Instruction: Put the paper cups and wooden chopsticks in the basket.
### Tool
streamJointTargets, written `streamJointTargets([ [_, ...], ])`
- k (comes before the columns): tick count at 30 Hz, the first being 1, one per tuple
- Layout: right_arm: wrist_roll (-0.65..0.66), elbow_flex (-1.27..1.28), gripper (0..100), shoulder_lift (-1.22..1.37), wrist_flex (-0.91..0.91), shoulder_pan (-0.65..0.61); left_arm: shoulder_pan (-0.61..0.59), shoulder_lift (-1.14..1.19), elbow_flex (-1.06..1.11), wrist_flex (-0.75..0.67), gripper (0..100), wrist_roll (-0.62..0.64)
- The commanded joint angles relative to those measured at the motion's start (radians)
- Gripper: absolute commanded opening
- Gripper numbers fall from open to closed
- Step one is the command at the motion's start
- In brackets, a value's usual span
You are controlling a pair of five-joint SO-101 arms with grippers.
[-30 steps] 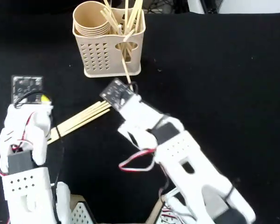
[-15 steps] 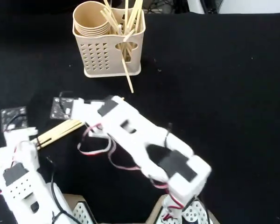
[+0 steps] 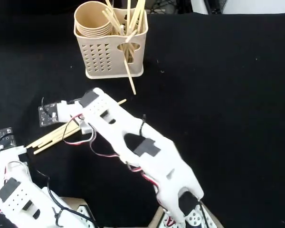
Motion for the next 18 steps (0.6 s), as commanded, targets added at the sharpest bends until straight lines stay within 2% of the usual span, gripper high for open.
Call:
streamJointTargets([
  [1,0.120,-0.165,27.3,0.090,0.129,-0.023,-0.002,-0.012,-0.012,-0.003,9,-0.008],
  [7,0.308,-0.443,27.0,0.243,0.443,-0.044,-0.002,-0.012,-0.015,-0.003,9,-0.008],
  [10,0.399,-0.568,21.3,0.318,0.565,-0.048,-0.002,-0.012,-0.015,-0.003,9,-0.008],
  [14,0.404,-0.722,7.4,0.404,0.628,-0.048,-0.002,-0.012,-0.015,-0.003,9,-0.008],
  [16,0.347,-0.780,1.4,0.432,0.629,-0.048,-0.002,-0.012,-0.015,-0.003,9,-0.008],
  [18,0.276,-0.839,2.1,0.456,0.628,-0.046,-0.001,-0.012,-0.015,-0.005,9,-0.008],
])
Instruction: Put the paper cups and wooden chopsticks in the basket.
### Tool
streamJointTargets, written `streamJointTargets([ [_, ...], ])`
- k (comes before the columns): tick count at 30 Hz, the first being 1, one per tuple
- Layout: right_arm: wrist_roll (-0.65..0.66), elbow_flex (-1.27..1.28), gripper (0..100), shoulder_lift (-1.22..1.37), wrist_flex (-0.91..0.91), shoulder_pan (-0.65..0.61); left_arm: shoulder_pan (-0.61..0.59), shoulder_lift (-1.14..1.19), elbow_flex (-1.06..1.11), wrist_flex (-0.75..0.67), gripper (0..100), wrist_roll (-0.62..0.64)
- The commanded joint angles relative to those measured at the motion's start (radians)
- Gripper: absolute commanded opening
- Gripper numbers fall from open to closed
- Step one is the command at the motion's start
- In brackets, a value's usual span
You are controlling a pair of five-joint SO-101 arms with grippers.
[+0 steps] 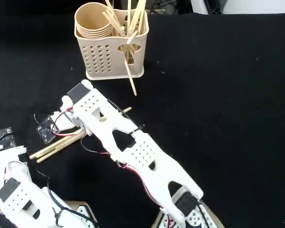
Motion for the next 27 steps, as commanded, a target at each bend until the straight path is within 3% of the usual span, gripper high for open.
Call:
streamJointTargets([
  [1,-0.100,-0.085,1.7,0.051,0.041,-0.026,-0.001,-0.012,-0.015,-0.005,9,-0.008],
  [12,-0.394,-0.415,1.2,0.085,0.049,-0.005,-0.001,-0.012,-0.028,-0.002,9,-0.008],
  [20,-0.516,-0.444,1.2,0.081,0.052,0.074,0.002,-0.012,-0.105,0.005,9,0.034],
  [27,-0.605,-0.438,1.2,0.025,0.052,0.072,0.124,-0.012,-0.105,0.006,9,0.101],
])
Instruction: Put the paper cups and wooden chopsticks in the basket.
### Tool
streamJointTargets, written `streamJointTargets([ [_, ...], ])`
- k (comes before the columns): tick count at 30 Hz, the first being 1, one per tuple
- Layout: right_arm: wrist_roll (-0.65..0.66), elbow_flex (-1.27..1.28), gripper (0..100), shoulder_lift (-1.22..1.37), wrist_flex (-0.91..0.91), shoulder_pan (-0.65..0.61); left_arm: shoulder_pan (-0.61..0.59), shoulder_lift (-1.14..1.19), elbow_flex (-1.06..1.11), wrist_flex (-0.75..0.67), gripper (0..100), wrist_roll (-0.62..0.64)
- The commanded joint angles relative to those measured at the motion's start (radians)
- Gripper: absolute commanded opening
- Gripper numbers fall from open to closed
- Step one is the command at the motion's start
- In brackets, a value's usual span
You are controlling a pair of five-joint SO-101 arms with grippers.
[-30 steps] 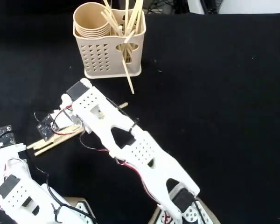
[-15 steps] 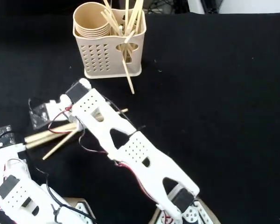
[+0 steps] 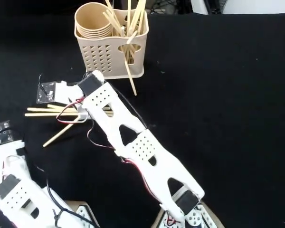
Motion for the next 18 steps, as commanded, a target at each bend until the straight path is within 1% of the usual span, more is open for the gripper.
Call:
streamJointTargets([
  [1,-0.043,-0.047,1.2,-0.085,0.011,-0.002,0.065,-0.012,-0.039,0.006,9,0.057],
  [7,-0.084,-0.028,1.2,-0.150,0.012,0.002,0.134,-0.012,-0.042,0.006,9,0.100],
  [12,-0.106,0.159,1.2,-0.269,0.011,-0.005,0.162,-0.012,-0.041,0.006,9,0.129],
  [18,-0.106,0.366,1.2,-0.415,0.009,0.000,0.191,-0.005,-0.038,0.006,9,0.135],
])
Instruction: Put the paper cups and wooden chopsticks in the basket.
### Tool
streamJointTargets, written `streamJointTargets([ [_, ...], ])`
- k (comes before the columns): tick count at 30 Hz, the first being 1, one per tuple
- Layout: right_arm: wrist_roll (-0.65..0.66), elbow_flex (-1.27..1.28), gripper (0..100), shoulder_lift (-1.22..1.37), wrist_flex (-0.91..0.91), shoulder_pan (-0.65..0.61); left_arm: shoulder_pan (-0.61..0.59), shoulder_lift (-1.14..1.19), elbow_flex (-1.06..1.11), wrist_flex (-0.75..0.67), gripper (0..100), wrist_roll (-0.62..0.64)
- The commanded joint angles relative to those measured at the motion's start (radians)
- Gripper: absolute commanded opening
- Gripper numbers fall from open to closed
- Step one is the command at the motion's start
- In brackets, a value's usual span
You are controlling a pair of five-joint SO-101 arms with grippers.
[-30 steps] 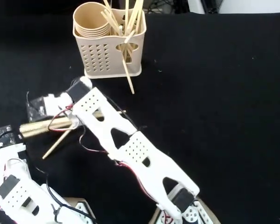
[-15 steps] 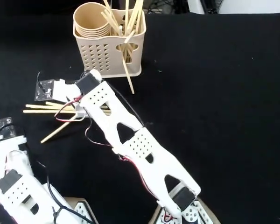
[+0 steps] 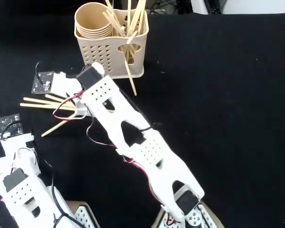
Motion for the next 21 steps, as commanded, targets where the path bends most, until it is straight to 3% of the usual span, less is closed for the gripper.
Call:
streamJointTargets([
  [1,-0.011,0.097,1.2,-0.122,0.009,0.003,0.019,-0.005,-0.039,0.006,9,0.012],
  [11,-0.006,0.255,1.2,-0.154,-0.005,0.048,0.015,-0.011,-0.039,0.006,9,0.012],
  [21,-0.052,0.392,1.2,-0.361,-0.011,0.044,0.021,-0.005,-0.039,0.005,9,0.012],
])
